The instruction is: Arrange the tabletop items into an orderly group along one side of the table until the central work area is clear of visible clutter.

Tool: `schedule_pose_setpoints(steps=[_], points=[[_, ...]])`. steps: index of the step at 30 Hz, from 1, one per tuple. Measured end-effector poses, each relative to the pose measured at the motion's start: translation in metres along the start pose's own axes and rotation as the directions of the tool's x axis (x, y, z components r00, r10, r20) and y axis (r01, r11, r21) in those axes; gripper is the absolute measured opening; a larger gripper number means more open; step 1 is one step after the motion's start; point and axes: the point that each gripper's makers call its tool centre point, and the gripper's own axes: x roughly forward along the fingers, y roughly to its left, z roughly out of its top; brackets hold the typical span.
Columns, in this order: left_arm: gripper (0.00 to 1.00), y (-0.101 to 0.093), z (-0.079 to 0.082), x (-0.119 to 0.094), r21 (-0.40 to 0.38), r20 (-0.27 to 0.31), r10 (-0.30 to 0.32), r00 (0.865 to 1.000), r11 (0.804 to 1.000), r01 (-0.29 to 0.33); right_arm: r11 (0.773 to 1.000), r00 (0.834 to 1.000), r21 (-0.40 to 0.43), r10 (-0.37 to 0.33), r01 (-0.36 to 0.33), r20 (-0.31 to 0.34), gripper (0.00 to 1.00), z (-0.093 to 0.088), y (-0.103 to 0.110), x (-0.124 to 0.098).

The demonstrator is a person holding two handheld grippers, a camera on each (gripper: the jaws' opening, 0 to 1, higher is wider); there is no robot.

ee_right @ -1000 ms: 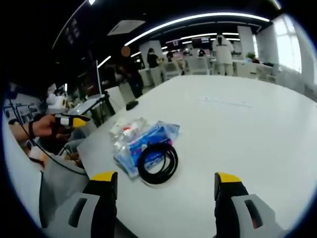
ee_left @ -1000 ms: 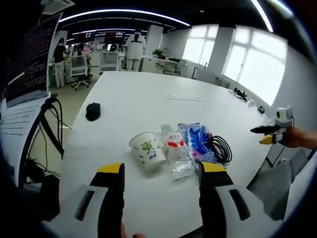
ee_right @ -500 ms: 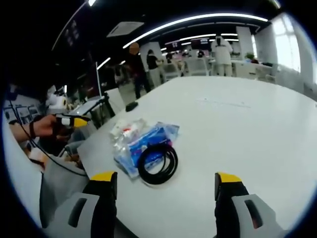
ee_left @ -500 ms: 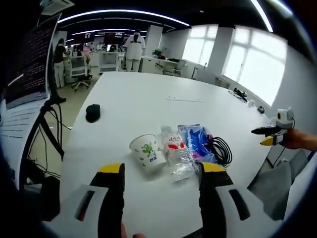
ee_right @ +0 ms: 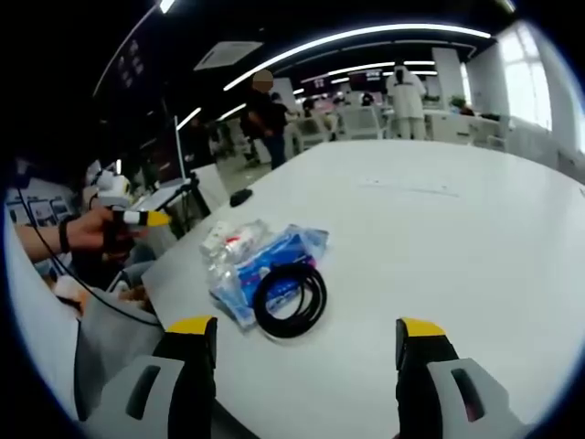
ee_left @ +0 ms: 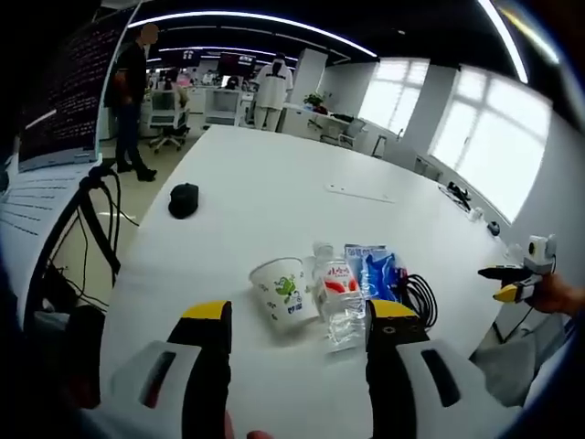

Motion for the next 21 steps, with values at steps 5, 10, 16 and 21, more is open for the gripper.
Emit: schedule_pose_setpoints(steps=[5, 10, 16, 21], points=[[0.58, 0.002, 0.001, 0.009, -0.062, -0.008, 0.014, 1.000, 0.998, -0.014, 1.000, 1.000, 0.006, -0.005, 0.005, 0.006, 0.82, 0.001, 0.000, -0.003], [0.58, 0.005, -0.001, 0.021, -0.094, -0.034, 0.027, 0.999, 0.995, -0.030, 1.000, 1.000, 0.004, -0.010, 0.010, 0.015, 0.82, 0.003, -0.002, -0.006], [0.58, 0.005, -0.005, 0.027, -0.149, -0.069, 0.044, 0.997, 0.987, -0.053, 1.000, 0.999, -0.004, -0.014, 0.014, 0.039, 0.82, 0.012, 0.000, -0.014], [0.58, 0.007, -0.010, 0.036, -0.159, -0.104, 0.055, 0.993, 0.985, -0.071, 1.000, 0.997, -0.014, -0.013, 0.014, 0.072, 0.84, 0.022, 0.005, -0.019]])
